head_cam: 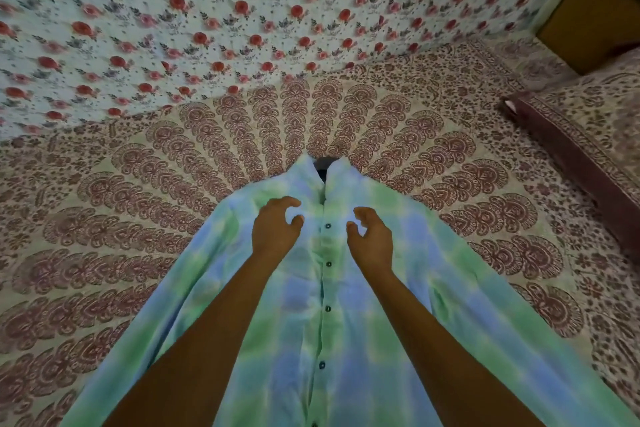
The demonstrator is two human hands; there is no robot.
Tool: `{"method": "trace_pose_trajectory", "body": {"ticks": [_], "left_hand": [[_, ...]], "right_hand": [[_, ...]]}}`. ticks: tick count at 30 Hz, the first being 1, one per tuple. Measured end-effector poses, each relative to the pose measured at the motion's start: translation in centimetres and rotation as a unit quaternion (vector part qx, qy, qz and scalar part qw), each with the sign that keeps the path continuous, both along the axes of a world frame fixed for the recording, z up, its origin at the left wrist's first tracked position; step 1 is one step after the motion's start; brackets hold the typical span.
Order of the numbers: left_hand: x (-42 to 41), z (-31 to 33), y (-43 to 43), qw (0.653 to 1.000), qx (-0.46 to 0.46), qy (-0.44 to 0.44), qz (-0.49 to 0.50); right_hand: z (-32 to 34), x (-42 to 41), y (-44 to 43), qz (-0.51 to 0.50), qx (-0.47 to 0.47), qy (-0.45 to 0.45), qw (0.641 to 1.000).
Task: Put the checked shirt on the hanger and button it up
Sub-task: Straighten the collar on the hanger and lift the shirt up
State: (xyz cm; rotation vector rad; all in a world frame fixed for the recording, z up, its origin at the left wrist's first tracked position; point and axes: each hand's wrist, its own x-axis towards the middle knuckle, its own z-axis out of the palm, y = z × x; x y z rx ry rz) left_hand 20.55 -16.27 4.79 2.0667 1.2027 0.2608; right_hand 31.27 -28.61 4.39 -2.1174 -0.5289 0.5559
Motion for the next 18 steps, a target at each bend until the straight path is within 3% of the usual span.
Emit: {"method": "trace_pose_trajectory", "body": {"ticks": [6,10,13,18], "left_hand": [[4.8,-5.1,6.2,0.988,0.096,0.115,-0.026],[7.1,-7.5,10.0,0.972,0.069,0.216,-0.060],[7.9,-9.1,12.0,0.974,-0.011,0.206,-0.092],[7.0,-9.4,12.4,0.980,-0.047,0.177,-0.073]], "right_hand": [[-4.3,4.5,5.0,0.041,-0.047,-0.062,0.996],[-6.8,6.2,7.5,0.075,-0.098,-0.107,0.987],[-8.2,6.9,8.4,0.081,-0.148,-0.102,0.980],[-8.2,6.8,8.4,0.044,-0.142,-0.065,0.987]]}}
